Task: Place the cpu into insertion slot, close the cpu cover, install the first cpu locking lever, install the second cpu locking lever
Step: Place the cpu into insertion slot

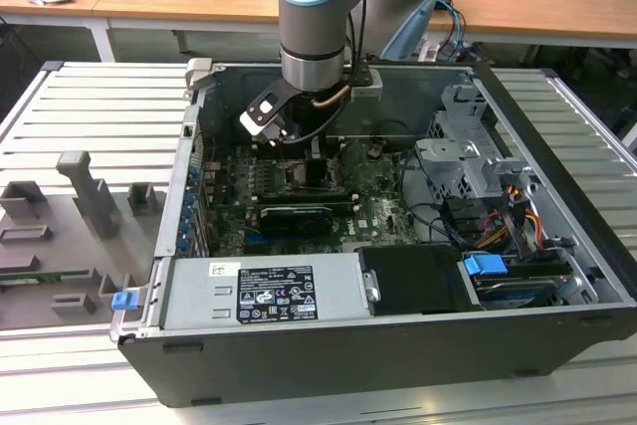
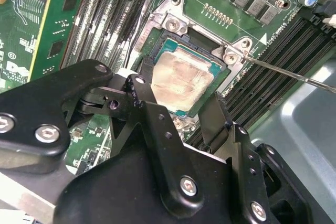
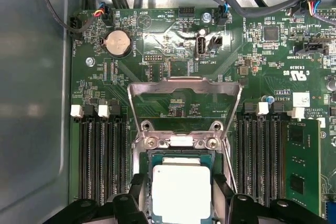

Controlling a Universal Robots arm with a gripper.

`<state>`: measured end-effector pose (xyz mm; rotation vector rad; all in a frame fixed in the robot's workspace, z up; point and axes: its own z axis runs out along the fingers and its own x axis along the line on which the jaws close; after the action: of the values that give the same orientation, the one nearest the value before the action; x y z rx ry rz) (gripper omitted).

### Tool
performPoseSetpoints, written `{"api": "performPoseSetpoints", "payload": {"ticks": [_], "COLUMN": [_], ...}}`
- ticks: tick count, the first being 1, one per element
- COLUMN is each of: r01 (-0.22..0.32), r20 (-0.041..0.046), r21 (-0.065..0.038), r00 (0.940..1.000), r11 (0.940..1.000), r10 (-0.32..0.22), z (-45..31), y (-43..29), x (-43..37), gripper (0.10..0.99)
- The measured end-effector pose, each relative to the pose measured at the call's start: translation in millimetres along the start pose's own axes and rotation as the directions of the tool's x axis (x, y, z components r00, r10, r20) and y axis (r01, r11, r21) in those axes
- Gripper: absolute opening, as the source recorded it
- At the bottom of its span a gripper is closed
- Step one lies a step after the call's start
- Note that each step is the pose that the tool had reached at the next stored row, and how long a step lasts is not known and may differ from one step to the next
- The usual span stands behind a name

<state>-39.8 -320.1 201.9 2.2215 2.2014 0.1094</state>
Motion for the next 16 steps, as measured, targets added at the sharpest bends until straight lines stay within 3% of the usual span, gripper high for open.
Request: {"api": "performPoseSetpoints", "payload": {"ticks": [8, 14, 16], "r01": [0.0, 0.0, 0.001], "r20": [0.0074, 0.0072, 0.0088], "r21": [0.0, 0.0, 0.0], "r00": [1.0, 1.0, 1.0], "r11": [1.0, 1.0, 1.0], "r10": [0.0, 0.0, -0.001], "z": [2.6, -5.4, -6.9], "y": [-0.1, 0.4, 0.5], "x": [-0.2, 0.2, 0.3], "gripper": [0.612, 0.612, 0.533]}}
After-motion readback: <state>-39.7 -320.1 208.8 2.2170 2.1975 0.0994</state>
